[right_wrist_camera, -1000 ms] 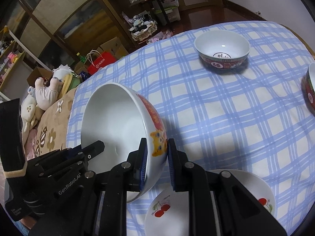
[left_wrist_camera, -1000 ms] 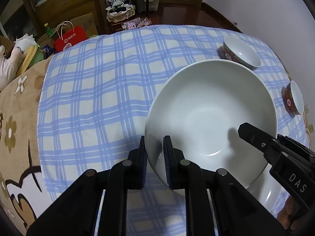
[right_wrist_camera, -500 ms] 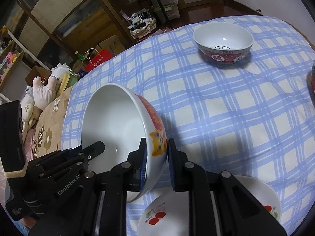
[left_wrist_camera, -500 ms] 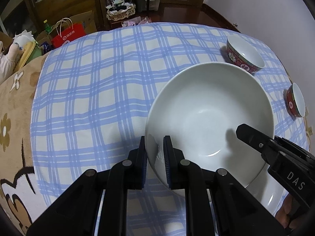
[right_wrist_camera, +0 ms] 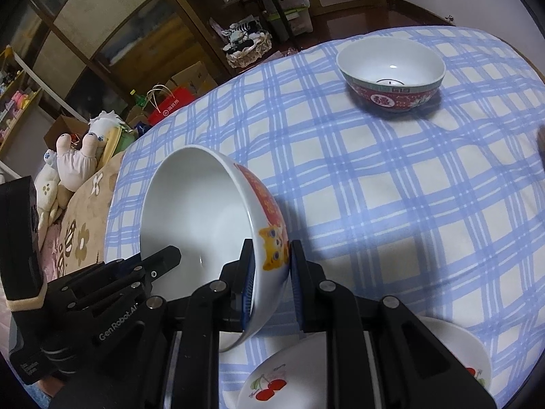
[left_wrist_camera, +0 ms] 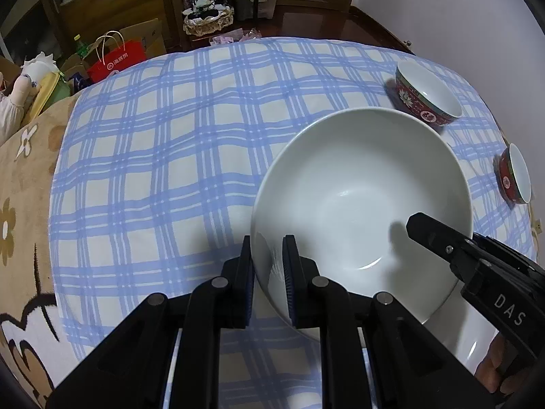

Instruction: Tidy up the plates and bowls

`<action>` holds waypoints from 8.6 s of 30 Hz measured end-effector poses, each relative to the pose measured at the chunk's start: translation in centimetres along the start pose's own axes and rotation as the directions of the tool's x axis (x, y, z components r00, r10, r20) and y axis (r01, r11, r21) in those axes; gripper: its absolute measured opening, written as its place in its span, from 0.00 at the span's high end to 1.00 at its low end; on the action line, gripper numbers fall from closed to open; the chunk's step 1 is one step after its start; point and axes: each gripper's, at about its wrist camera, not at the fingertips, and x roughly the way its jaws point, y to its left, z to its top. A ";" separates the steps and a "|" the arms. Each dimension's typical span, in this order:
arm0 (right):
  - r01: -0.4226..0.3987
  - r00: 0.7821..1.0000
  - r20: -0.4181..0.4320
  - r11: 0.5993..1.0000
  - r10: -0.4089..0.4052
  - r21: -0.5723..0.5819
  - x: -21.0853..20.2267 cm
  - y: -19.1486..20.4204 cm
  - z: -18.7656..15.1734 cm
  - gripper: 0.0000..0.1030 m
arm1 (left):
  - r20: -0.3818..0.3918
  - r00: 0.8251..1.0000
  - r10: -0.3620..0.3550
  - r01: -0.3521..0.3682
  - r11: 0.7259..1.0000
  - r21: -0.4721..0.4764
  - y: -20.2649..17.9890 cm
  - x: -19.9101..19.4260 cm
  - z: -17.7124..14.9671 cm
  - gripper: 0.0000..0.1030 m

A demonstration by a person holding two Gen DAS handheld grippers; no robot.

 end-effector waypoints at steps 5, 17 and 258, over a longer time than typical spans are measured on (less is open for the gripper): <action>0.006 1.000 -0.009 1.000 -0.006 0.011 0.5 -0.4 -0.2 0.80 | 0.004 1.000 -0.004 0.004 1.000 0.003 -0.1 0.0 0.1 0.85; 0.003 1.000 -0.014 1.000 -0.002 0.025 1.1 -0.9 -0.2 0.80 | 0.008 1.000 -0.009 0.009 1.000 0.004 -0.2 0.1 0.3 0.85; 0.110 0.989 0.111 0.986 -0.096 -0.124 -3.2 2.1 -1.6 0.89 | 0.046 0.985 -0.164 0.166 0.986 -0.035 -0.7 -1.8 0.1 0.90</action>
